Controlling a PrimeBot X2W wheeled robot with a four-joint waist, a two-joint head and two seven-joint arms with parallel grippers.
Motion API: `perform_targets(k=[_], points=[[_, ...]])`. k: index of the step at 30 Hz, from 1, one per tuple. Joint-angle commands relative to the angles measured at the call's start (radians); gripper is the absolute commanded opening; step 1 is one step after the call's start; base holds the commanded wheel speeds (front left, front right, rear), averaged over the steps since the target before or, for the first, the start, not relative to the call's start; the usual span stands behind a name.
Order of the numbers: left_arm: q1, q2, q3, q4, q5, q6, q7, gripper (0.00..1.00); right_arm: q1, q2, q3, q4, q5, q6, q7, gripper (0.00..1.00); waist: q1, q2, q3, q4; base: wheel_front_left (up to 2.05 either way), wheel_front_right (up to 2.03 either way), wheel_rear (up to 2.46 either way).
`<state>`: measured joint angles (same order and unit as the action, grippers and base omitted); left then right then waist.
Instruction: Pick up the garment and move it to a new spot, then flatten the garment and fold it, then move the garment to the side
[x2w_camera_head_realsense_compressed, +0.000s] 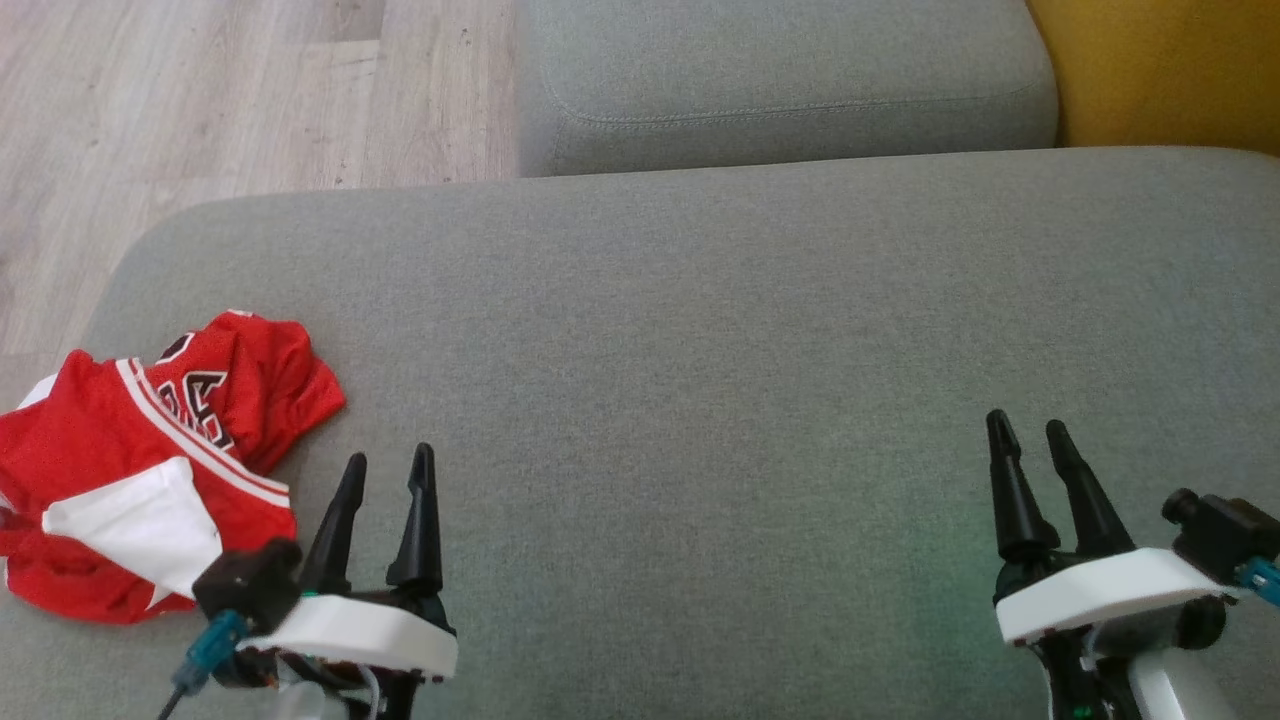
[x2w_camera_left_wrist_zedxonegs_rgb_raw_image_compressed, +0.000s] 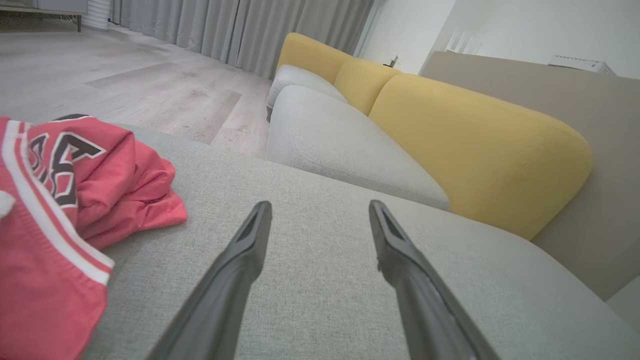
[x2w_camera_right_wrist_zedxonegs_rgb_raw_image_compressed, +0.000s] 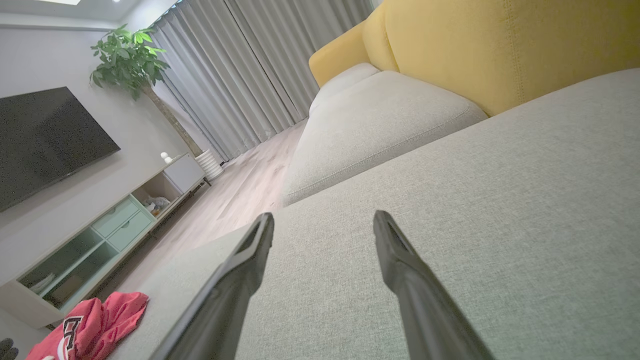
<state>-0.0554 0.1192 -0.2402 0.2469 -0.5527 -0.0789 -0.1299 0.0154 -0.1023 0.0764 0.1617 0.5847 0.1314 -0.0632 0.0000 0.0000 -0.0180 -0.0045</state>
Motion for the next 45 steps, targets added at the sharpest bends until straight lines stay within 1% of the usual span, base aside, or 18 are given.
perform_targets(k=[1,15,31,41,45], points=[[-0.052,0.018,0.011,-0.028,0.033,0.004,-0.015,1.00,-0.026,-0.017,0.020,-0.041,-0.035,-0.001,-0.014,1.00,0.0000,0.0000,0.000,0.000,0.00,0.00,0.00],[-0.052,0.026,0.001,0.016,0.182,0.045,-0.056,1.00,-0.006,-0.006,0.035,-0.057,-0.193,-0.001,-0.041,1.00,0.0000,0.0000,0.000,0.001,0.00,0.00,0.00],[-0.044,0.011,0.043,0.051,0.323,0.081,-0.103,1.00,0.016,0.027,0.014,-0.082,-0.345,-0.001,-0.077,1.00,0.0000,0.0000,-0.003,0.005,0.00,0.00,0.00],[-0.035,-0.001,0.066,0.068,0.425,0.082,-0.132,1.00,0.025,0.037,0.013,-0.090,-0.441,-0.001,-0.094,1.00,0.0000,0.0000,-0.008,0.005,0.00,0.00,0.00],[-0.033,-0.008,0.081,0.073,0.416,0.076,-0.132,1.00,0.025,0.040,0.006,-0.086,-0.429,-0.001,-0.094,1.00,0.0000,0.0000,-0.007,0.005,0.00,0.00,0.00]])
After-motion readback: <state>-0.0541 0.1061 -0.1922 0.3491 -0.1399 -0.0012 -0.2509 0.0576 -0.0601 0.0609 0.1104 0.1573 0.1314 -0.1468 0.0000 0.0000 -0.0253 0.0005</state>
